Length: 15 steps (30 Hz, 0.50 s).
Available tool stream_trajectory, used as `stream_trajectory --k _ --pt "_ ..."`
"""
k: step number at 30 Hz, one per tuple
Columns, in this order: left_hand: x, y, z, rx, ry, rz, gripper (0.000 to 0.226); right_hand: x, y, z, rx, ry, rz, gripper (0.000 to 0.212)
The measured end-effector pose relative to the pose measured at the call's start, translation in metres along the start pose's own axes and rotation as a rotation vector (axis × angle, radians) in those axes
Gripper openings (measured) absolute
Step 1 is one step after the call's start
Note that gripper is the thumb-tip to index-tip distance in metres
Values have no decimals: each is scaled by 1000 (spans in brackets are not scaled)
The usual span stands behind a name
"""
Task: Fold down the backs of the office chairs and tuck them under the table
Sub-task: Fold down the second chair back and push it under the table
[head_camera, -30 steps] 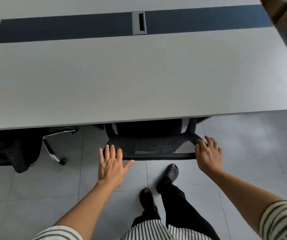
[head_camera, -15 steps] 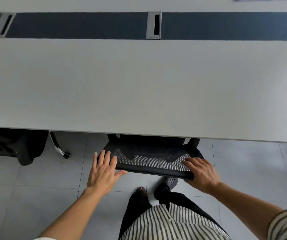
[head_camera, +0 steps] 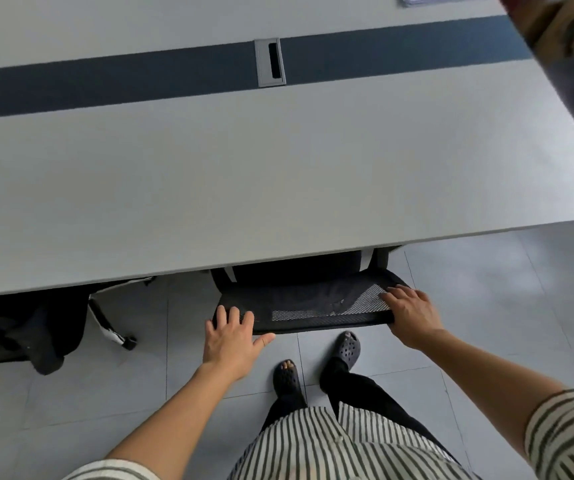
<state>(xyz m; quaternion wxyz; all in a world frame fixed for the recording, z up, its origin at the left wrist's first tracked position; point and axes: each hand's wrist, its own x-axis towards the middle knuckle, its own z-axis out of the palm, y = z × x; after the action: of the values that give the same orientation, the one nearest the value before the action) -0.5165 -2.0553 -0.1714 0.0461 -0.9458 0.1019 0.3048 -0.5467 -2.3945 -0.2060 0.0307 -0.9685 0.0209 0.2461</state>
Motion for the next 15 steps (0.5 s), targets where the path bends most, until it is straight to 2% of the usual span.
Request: stream_trajectory --k 5,10,15 --pt "-2 19 -33 -73 -31 118 42 -46 -6 -20 217 45 92 42" --pt "-17 62 -65 -305 -15 286 37 -126 21 -24 544 153 244 27" --pt "-37 123 -83 -360 -31 429 36 -215 80 3 738 261 528 23"
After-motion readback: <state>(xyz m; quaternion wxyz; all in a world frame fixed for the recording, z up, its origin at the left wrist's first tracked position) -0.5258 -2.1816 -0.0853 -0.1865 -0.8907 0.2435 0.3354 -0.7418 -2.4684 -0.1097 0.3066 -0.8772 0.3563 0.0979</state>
